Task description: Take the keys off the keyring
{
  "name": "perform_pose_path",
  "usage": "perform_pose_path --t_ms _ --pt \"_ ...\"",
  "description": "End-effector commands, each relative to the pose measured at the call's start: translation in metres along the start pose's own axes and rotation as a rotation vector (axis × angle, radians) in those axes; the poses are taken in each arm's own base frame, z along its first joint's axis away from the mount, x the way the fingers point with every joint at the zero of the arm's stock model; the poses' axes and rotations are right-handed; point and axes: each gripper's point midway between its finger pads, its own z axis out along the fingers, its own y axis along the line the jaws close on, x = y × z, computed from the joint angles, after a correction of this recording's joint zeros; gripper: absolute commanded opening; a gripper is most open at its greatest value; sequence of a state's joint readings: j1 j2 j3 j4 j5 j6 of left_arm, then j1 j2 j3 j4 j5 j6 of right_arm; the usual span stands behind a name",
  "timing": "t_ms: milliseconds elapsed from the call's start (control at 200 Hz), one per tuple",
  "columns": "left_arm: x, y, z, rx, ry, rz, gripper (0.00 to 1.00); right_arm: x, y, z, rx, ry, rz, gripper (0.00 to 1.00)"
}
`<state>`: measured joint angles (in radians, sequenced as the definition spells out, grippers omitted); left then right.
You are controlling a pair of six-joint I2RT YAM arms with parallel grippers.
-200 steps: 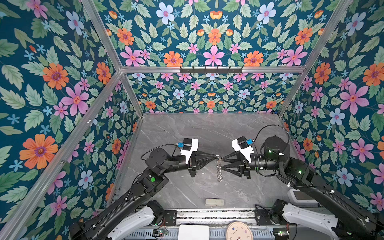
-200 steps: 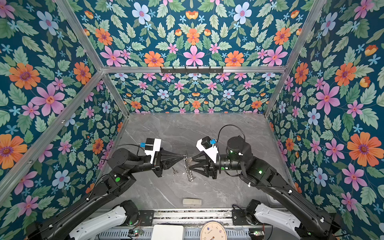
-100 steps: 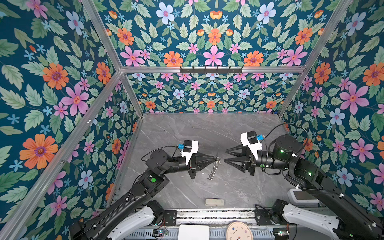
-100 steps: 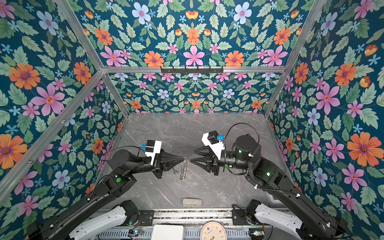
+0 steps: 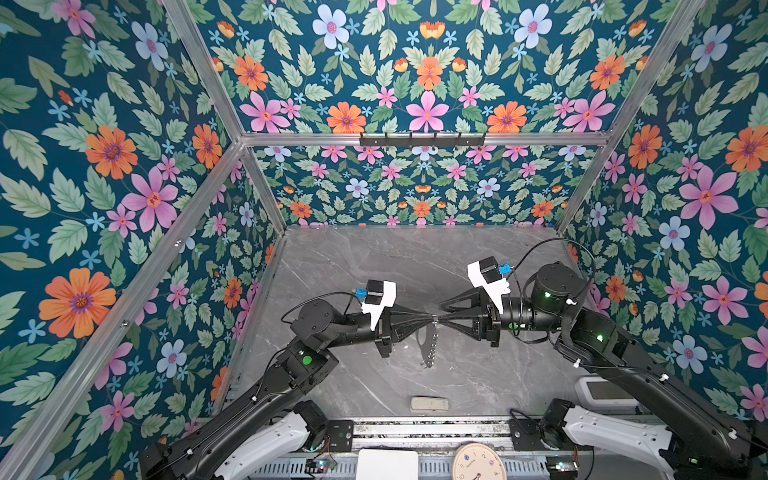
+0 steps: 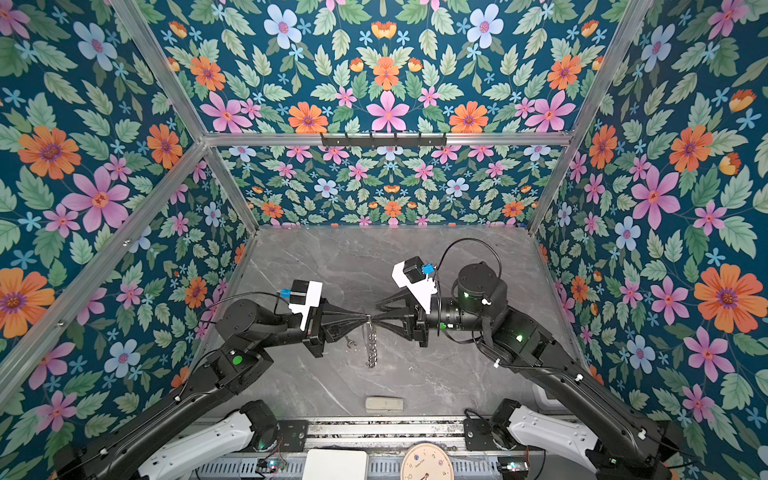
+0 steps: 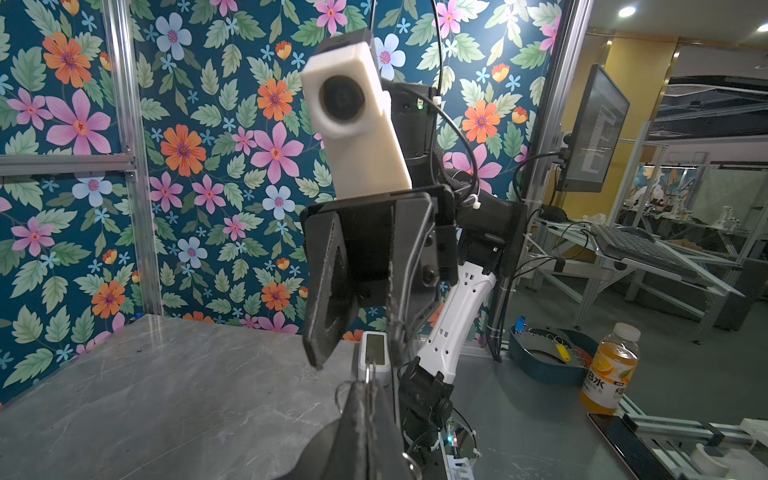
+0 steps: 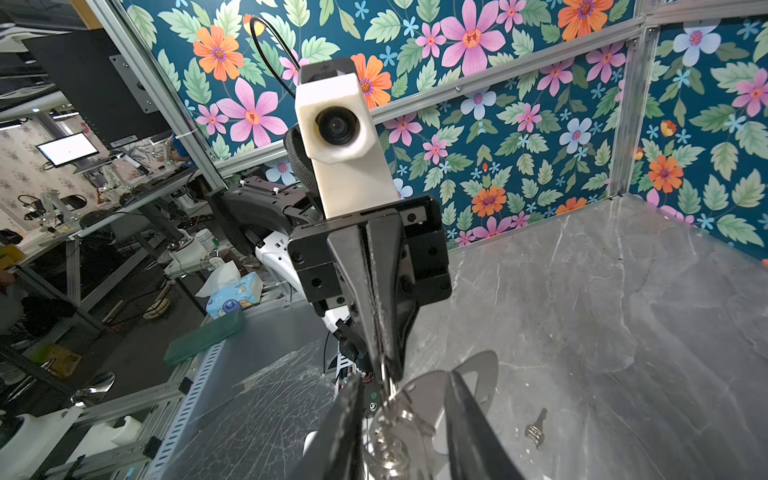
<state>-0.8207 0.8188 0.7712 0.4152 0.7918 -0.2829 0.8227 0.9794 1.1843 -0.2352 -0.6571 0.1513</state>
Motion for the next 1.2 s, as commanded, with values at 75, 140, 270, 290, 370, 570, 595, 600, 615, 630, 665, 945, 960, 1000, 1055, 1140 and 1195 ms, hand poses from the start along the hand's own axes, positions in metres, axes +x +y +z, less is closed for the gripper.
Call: perform_pose_path --t_ms 75,140,270,290,370,570,595,600,615,630,665,945,960,1000,1055,1140,1195 --pt "-0.0119 -0.0045 -0.0010 0.012 -0.039 0.035 0.00 -0.0057 0.0070 0.0000 -0.040 -0.023 -0.006 0.32" --pt "-0.0116 -0.0045 -0.0010 0.013 -0.038 0.034 0.00 -0.0056 0.0071 -0.0003 -0.038 -0.025 -0.009 0.28" --pt "-0.0108 -0.0037 -0.0006 0.011 -0.036 0.029 0.00 -0.0058 0.0068 0.0002 -0.038 -0.026 -0.006 0.21" --pt "-0.0115 -0.0041 -0.0008 0.012 -0.037 0.030 0.00 -0.0058 0.0060 0.0004 -0.035 -0.026 -0.005 0.21" --pt "-0.0115 -0.0043 -0.0008 0.013 -0.038 0.030 0.00 -0.0059 0.0055 0.0007 -0.034 -0.025 -0.004 0.21" --pt "-0.0098 -0.0033 0.0010 0.017 -0.031 0.024 0.00 -0.0070 0.0040 0.0014 -0.026 -0.026 -0.002 0.17" --pt "-0.0099 -0.0036 0.0009 0.019 -0.030 0.024 0.00 -0.0073 0.0041 0.0014 -0.026 -0.026 -0.001 0.17" --pt "-0.0099 -0.0037 0.0009 0.020 -0.030 0.024 0.00 -0.0073 0.0041 0.0013 -0.026 -0.026 -0.001 0.17" --pt "-0.0103 -0.0036 0.0008 0.019 -0.030 0.024 0.00 -0.0075 0.0042 0.0011 -0.025 -0.025 0.000 0.16" --pt "-0.0100 -0.0033 0.0011 0.019 -0.029 0.022 0.00 -0.0074 0.0038 0.0014 -0.024 -0.025 0.000 0.15" --pt "-0.0099 -0.0033 0.0011 0.019 -0.029 0.023 0.00 -0.0078 0.0037 0.0014 -0.023 -0.024 -0.001 0.11" --pt "-0.0109 -0.0035 0.0014 0.018 -0.023 0.012 0.00 -0.0067 0.0011 0.0009 -0.005 -0.013 0.010 0.00" --pt "-0.0112 -0.0038 0.0016 0.019 -0.023 0.009 0.00 -0.0070 0.0011 0.0007 -0.004 -0.013 0.010 0.00" --pt "-0.0108 -0.0031 0.0017 0.016 -0.020 0.004 0.00 -0.0064 0.0017 0.0007 -0.007 -0.008 0.016 0.00" --pt "-0.0101 -0.0026 0.0018 0.013 -0.010 -0.005 0.05 -0.0068 0.0035 0.0005 -0.015 -0.004 0.026 0.00" --pt "-0.0087 -0.0072 0.0019 0.035 0.013 -0.019 0.24 -0.0034 0.0040 -0.0011 -0.009 0.023 0.033 0.00" --pt "-0.0067 -0.0082 0.0017 0.038 0.034 -0.031 0.30 0.0001 0.0045 -0.0020 -0.006 0.052 0.034 0.00"
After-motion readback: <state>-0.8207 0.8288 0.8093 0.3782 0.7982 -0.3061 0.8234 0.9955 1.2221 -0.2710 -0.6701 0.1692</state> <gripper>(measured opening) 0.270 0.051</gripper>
